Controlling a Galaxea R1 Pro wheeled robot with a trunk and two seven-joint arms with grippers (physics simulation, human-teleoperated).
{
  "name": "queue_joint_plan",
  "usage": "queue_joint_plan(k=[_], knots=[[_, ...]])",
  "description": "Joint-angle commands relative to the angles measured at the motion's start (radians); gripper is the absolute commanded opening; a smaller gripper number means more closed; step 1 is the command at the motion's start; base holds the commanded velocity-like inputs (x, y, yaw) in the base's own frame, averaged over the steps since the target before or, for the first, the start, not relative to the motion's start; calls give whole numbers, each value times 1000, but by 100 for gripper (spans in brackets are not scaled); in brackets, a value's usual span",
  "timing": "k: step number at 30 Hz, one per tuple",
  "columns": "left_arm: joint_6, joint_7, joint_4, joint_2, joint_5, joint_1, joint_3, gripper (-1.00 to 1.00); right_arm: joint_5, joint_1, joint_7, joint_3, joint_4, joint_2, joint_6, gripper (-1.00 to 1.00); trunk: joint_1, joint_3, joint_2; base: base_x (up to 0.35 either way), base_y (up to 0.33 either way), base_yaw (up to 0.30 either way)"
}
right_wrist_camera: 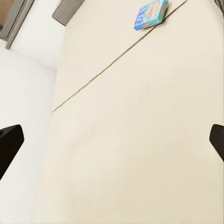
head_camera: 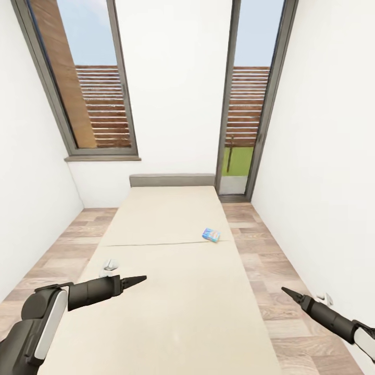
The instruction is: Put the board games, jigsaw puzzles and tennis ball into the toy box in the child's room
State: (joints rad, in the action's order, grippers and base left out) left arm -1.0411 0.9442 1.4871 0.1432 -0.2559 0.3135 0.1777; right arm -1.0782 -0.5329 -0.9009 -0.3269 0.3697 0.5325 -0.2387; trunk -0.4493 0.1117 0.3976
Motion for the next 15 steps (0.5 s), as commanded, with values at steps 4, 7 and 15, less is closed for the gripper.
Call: queue_joint_plan(k=[4,7,15], knots=[[-4,5,1,0,2,1,-1,100,-10,-1,-4,-5,60,7,-9,100,-1,0,2,0,-92,1],[-4,8,2,0,2,1,0,100,-9,-1,-8,-6,84,12,-8,100,-1,-4,2,0,-32,26],[-5,60,7,0,1,1,1,100,-9,-1,-15,-6,104,15,-7,100,-1,-16,2,0,-31,55]])
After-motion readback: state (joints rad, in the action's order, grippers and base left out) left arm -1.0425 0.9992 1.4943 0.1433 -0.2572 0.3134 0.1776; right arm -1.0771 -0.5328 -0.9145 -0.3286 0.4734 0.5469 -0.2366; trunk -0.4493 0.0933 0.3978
